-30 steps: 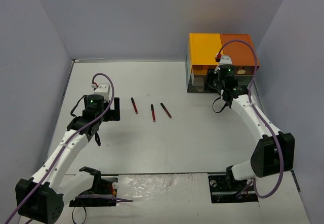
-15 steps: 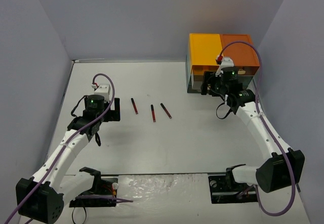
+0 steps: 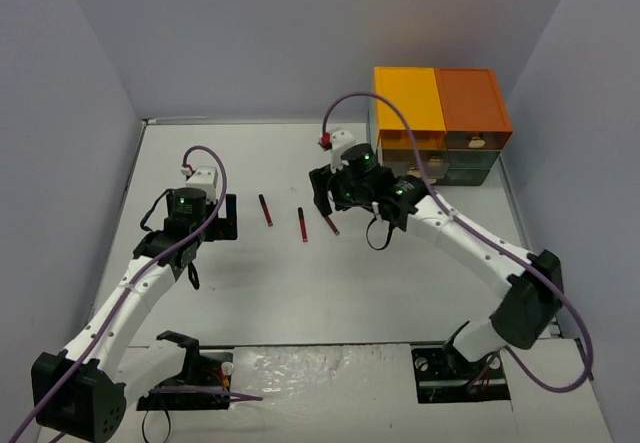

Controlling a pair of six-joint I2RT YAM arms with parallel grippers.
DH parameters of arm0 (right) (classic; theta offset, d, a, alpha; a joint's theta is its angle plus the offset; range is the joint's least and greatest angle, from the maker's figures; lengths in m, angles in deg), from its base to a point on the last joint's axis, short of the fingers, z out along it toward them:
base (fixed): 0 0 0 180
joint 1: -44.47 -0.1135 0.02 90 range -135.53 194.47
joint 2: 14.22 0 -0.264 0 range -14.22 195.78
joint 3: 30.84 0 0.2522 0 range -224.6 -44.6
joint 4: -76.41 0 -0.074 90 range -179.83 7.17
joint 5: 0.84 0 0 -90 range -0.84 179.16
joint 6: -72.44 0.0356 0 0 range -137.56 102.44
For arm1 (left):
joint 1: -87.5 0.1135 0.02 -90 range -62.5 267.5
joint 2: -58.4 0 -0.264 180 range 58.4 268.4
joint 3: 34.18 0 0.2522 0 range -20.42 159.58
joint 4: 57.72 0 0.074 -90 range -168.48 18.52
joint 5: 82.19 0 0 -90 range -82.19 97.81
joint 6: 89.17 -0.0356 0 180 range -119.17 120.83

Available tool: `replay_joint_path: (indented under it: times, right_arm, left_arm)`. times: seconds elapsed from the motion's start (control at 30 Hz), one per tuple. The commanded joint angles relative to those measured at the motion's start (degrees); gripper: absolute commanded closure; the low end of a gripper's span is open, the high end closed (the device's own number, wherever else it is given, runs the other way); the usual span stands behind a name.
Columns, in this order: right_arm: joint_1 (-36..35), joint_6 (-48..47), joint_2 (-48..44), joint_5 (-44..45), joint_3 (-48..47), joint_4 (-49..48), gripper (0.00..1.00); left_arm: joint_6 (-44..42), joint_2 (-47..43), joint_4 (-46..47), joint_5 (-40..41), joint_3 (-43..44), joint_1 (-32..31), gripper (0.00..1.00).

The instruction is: Organize the makeup

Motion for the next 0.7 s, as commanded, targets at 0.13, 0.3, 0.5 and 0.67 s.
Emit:
replay_joint_path:
  times: [0.13,0.3,0.5,0.67]
  right_arm:
    - [2.5,-3.9,17.8,-1.6,-4.4,-4.6,0.37]
    - [5.3,-4.2,25.3,-2.8,-7.1,-6.1,0.4]
    - [6.6,-5.9,31.9,-5.0,-9.0,-6.4,0.48]
    - [6.1,-6.7,32.8,-6.7,-7.1,-6.9,0.65]
  left_arm:
    - [-0.5,-0.4,2.0,0.6,2.3,0.4,0.03]
    - [-0.5,-0.4,1.9,0.5,2.3,0.4,0.03]
    - [-0.5,-0.4,2.1,0.3,2.3,0.4,0.03]
    - [-0.5,-0.2,2.2,0.0,2.3,0.4,0.03]
